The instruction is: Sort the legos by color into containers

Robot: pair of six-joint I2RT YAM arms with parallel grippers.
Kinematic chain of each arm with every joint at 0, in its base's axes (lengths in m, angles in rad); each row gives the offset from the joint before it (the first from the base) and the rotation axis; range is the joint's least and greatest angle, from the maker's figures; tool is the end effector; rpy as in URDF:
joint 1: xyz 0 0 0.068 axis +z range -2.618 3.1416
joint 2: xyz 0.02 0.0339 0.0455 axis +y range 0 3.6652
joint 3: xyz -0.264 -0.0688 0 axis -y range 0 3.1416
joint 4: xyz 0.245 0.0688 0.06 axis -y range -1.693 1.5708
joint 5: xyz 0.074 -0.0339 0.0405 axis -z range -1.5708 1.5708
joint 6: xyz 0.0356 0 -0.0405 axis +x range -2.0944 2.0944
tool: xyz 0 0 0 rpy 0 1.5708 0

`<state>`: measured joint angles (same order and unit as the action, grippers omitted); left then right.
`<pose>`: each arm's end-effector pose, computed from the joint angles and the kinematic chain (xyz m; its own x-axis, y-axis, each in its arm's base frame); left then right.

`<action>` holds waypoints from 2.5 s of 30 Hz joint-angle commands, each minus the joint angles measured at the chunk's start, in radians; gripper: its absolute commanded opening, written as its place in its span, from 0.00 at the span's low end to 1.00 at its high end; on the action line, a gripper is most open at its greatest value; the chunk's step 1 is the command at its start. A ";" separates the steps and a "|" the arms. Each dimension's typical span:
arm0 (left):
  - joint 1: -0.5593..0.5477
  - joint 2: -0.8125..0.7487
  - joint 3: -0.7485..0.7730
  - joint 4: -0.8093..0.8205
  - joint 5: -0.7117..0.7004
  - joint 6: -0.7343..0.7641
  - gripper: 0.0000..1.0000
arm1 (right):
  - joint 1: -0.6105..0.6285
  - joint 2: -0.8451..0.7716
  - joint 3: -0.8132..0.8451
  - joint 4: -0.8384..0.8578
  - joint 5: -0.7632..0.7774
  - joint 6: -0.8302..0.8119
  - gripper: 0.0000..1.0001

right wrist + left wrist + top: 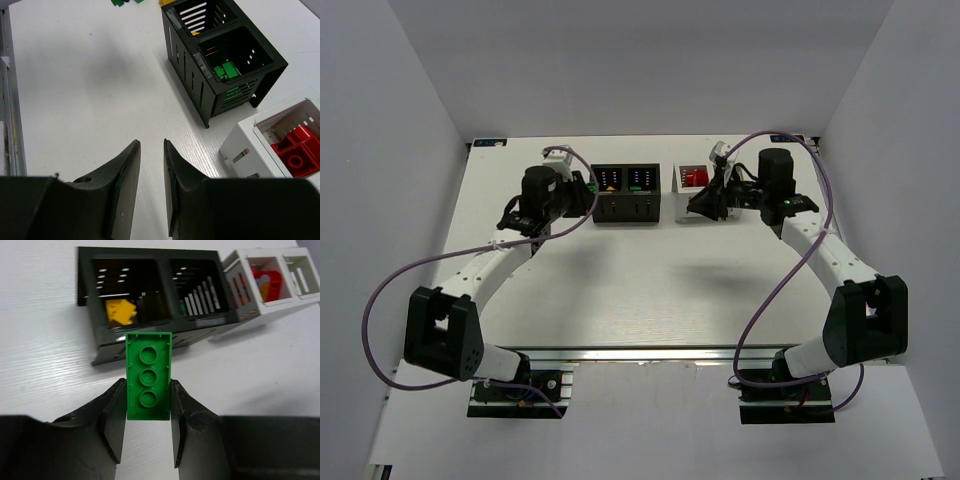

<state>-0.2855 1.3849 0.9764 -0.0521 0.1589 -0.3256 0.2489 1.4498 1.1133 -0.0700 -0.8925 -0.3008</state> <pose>0.3032 -0.0949 0.2822 -0.5365 -0.1717 -0.8262 0.2559 0.8999 -0.3532 0.3108 0.1076 0.3132 -0.1148 -0.2210 -0.9685 -0.9232 0.3837 0.0219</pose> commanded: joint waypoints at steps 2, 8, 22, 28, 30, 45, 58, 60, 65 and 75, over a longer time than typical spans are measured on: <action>-0.061 0.063 0.105 0.038 0.054 -0.052 0.05 | -0.005 -0.046 -0.017 0.010 -0.008 -0.012 0.31; -0.119 0.210 0.243 0.044 0.031 -0.064 0.11 | -0.005 -0.071 -0.040 0.016 -0.003 -0.012 0.31; -0.175 0.463 0.521 -0.011 -0.056 -0.069 0.25 | -0.016 -0.098 -0.064 0.015 -0.003 -0.009 0.31; -0.182 0.512 0.573 -0.046 -0.105 -0.067 0.40 | -0.023 -0.100 -0.067 0.015 -0.002 -0.008 0.31; -0.184 0.523 0.582 -0.058 -0.105 -0.067 0.47 | -0.025 -0.100 -0.067 0.015 -0.002 -0.009 0.31; -0.195 0.537 0.637 -0.081 -0.124 -0.072 0.58 | -0.031 -0.098 -0.063 0.013 -0.005 -0.008 0.32; 0.004 0.140 0.280 -0.193 -0.220 -0.124 0.23 | -0.033 -0.085 -0.033 -0.117 -0.046 -0.139 0.50; 0.083 0.059 0.211 -0.251 -0.223 -0.158 0.47 | -0.030 -0.063 -0.017 -0.146 -0.056 -0.158 0.52; 0.267 -0.029 0.097 -0.382 -0.347 -0.098 0.81 | -0.023 -0.016 0.034 -0.206 -0.065 -0.190 0.54; 0.379 0.198 0.123 -0.373 -0.358 0.075 0.84 | -0.016 0.014 0.051 -0.214 -0.071 -0.193 0.55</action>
<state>0.0895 1.5433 1.0668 -0.4118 -0.1783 -0.3260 0.2268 1.4612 1.1183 -0.2710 -0.9360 -0.4797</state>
